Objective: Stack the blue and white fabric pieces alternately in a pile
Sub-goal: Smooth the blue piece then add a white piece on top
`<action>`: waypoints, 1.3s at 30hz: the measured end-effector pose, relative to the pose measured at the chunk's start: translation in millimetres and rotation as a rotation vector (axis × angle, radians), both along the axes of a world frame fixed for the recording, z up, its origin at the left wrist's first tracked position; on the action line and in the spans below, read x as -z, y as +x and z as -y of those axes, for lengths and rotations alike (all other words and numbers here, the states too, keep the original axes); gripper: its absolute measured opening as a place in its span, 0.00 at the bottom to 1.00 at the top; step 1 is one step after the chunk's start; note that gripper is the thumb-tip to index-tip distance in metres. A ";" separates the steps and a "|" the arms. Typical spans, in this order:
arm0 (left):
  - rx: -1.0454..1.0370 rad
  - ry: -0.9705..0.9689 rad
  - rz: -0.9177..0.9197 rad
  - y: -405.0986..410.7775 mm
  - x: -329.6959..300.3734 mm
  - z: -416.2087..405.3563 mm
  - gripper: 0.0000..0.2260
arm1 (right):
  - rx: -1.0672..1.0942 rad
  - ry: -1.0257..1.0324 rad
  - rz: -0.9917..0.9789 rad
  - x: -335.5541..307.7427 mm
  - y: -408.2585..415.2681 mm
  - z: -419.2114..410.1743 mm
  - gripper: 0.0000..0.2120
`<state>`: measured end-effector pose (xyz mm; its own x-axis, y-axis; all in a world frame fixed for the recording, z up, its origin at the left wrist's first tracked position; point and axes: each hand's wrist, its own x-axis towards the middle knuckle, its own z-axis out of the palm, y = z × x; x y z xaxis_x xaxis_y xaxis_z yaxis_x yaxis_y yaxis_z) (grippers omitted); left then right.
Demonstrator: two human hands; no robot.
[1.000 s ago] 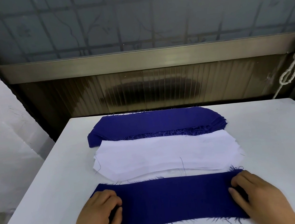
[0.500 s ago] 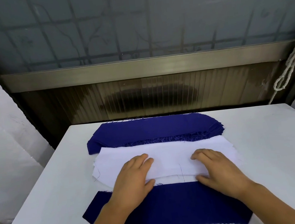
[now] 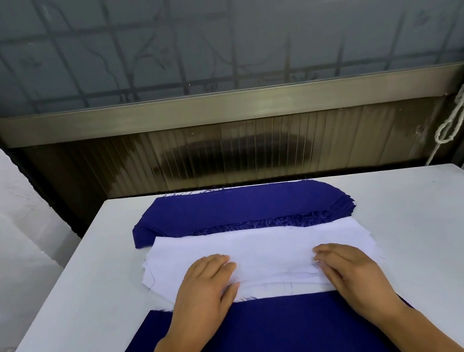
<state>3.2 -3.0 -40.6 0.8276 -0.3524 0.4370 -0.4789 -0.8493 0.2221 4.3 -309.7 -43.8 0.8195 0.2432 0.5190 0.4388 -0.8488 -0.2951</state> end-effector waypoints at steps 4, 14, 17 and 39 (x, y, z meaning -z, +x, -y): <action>0.025 -0.072 0.106 -1.0 -1.1 -1.2 0.11 | 0.050 0.058 -0.044 -0.1 1.2 -1.4 0.08; -0.189 -0.078 -0.061 -2.2 -14.2 -4.5 0.13 | 0.084 0.168 -0.272 -8.9 -0.2 1.4 0.08; -0.187 -0.077 -0.112 -2.6 -27.5 -8.0 0.11 | 0.037 0.207 -0.346 -22.5 -1.7 4.1 0.08; -0.106 -0.129 0.021 -48.8 -76.8 -63.1 0.05 | 0.049 0.175 -0.063 -64.1 -57.4 10.9 0.08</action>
<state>-45.7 60.1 36.2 0.8474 -0.2030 0.4906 -0.3936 -0.8603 0.3238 -53.1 -320.6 20.3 0.8601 0.1131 0.4975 0.3745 -0.8021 -0.4652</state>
